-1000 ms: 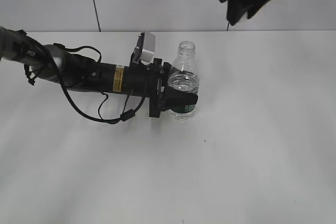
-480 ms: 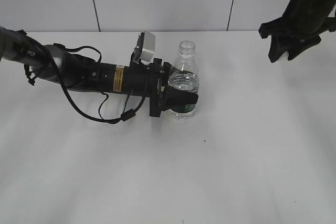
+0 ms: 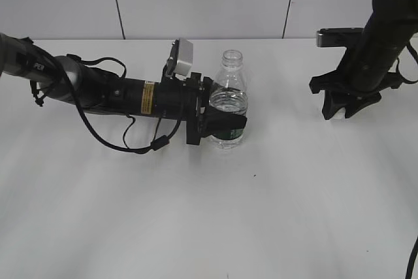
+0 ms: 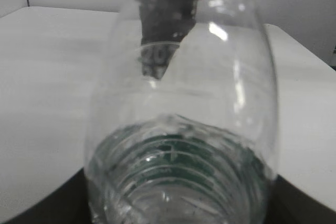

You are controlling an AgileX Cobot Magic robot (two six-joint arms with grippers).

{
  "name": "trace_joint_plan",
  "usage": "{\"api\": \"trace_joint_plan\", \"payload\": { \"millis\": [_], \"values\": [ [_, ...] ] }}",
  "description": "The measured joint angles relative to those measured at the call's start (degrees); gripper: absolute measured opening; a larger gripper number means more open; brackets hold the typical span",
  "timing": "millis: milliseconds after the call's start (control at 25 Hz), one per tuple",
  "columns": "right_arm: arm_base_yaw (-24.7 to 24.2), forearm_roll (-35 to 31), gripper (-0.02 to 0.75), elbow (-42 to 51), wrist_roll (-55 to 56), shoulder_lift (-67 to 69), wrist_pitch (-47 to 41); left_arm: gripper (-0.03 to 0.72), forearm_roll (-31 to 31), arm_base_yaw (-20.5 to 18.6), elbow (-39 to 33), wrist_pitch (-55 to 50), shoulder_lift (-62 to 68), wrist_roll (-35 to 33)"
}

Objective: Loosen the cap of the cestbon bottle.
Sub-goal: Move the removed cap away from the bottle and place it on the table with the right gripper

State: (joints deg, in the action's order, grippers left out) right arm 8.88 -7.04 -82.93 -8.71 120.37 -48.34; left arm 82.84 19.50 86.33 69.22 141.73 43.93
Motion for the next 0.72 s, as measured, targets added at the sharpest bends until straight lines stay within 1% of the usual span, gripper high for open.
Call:
{"api": "trace_joint_plan", "payload": {
  "millis": [240, 720],
  "values": [
    [0.0, 0.0, 0.298, 0.0, 1.3, 2.1, 4.0, 0.409, -0.1, 0.0, 0.0, -0.1, 0.0, 0.1],
    [0.0, 0.0, 0.298, 0.0, 1.9, 3.2, 4.2, 0.409, -0.1, 0.0, 0.0, -0.1, 0.0, 0.1]
  ]
}}
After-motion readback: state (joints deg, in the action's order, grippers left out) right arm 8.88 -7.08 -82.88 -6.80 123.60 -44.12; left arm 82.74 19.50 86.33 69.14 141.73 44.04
